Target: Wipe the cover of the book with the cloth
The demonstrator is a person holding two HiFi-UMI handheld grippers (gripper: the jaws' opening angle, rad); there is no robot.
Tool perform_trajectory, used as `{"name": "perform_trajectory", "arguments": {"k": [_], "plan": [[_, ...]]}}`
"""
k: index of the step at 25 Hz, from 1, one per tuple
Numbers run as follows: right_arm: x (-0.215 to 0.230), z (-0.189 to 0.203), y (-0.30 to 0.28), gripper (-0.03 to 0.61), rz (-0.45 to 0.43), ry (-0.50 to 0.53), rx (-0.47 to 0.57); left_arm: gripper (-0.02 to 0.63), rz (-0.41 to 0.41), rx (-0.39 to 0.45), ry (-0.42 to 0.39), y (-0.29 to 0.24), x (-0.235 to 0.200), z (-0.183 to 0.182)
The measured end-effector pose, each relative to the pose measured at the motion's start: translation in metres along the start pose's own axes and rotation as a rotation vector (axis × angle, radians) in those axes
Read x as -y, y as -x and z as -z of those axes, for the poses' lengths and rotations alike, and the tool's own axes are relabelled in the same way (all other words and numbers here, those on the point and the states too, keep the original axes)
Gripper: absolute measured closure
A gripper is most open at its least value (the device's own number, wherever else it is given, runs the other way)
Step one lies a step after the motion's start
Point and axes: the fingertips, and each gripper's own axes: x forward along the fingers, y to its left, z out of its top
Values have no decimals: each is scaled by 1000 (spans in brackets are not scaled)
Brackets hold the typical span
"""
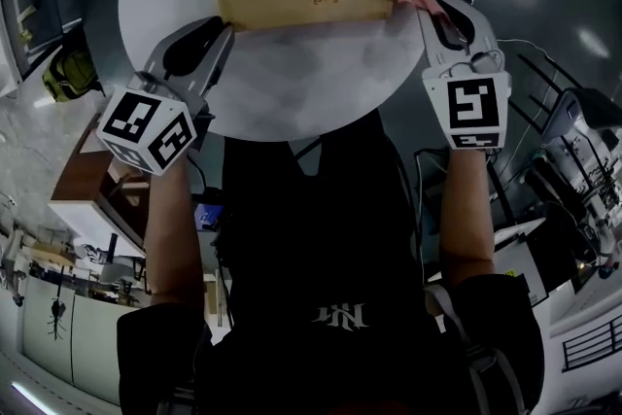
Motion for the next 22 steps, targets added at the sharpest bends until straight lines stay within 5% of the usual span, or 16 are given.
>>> {"name": "perform_trajectory", "arguments": {"k": [5,12,22], "plan": [[-37,-71,9,568,-33,164,96,558,21,18,25,0,-1,0],[-135,-145,-16,567,-256,221,279,569,46,36,34,2,2,-2],[-189,-146,-47,567,-401,270,220,569,68,26,30,6,2,3]]}}
